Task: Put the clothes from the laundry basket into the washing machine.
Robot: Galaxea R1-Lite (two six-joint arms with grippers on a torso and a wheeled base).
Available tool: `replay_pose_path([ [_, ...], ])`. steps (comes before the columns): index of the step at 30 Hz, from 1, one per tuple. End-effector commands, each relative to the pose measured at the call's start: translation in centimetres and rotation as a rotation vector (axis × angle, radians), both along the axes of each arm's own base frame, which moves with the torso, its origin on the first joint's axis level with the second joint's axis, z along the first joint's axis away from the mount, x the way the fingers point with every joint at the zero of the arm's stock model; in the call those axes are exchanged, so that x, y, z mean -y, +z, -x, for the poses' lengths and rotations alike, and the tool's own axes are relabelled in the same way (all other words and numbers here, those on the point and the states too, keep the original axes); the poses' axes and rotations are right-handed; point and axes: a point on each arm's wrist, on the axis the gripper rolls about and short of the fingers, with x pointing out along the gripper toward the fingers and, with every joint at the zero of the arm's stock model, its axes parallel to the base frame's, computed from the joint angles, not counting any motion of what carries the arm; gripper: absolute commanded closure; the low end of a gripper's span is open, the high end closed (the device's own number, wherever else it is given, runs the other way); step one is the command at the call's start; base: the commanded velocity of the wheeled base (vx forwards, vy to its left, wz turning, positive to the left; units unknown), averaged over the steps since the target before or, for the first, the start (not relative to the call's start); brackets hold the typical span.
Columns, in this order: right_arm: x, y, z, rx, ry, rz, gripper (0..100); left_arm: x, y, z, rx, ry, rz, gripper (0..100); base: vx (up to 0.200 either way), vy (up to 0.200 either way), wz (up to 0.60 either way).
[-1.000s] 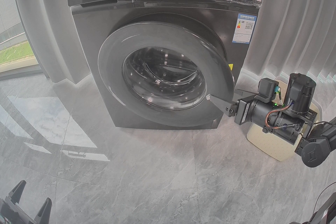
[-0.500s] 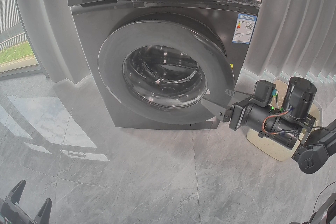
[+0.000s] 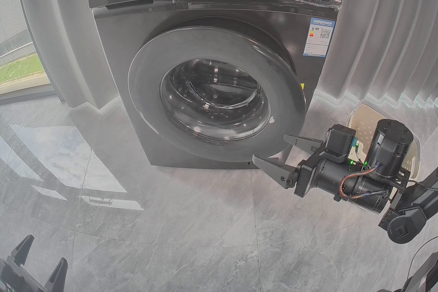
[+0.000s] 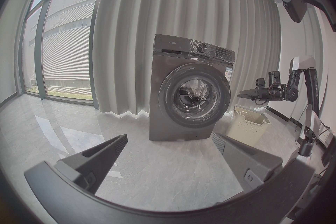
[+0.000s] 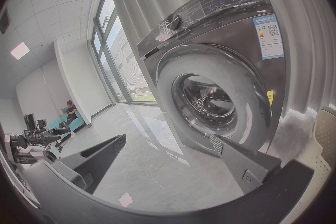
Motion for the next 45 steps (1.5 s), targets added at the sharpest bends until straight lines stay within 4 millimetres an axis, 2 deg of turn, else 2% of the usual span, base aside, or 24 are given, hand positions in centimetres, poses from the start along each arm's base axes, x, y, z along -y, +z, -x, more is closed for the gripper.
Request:
replay_pose_path([
  [1, -0.4, -0.6, 0.3, -0.007, 0.023, 0.009, 0, 0.0, -0.5, -0.1, -0.019, 0.003, -0.003, 0, 0.0, -0.2, 0.0],
  [12, -0.4, -0.7, 0.3, -0.01, 0.024, 0.011, 0, 0.0, -0.5, -0.1, -0.018, 0.005, -0.006, 0, 0.0, -0.036, 0.0],
  [21, -0.7, 0.0, -1.2, 0.033, -0.008, -0.034, 0, 0.0, -0.5, -0.1, -0.019, 0.006, -0.002, 0, 0.2, 0.0, 0.0],
  [32, -1.5, -0.4, -3.4, 0.039, -0.029, -0.107, 0, 0.0, -0.5, -0.1, -0.017, 0.003, -0.012, 0, 0.0, 0.0, 0.0],
  [38, -1.2, 1.0, -5.3, 0.101, -0.11, -0.15, 0, 0.0, -0.5, -0.1, -0.018, 0.003, -0.006, 0, 0.0, 0.0, 0.0],
  [45, -0.5, 3.1, -5.2, 0.163, -0.179, -0.19, 0, 0.0, -0.5, -0.1, -0.018, 0.003, -0.006, 0, 0.0, 0.0, 0.0],
])
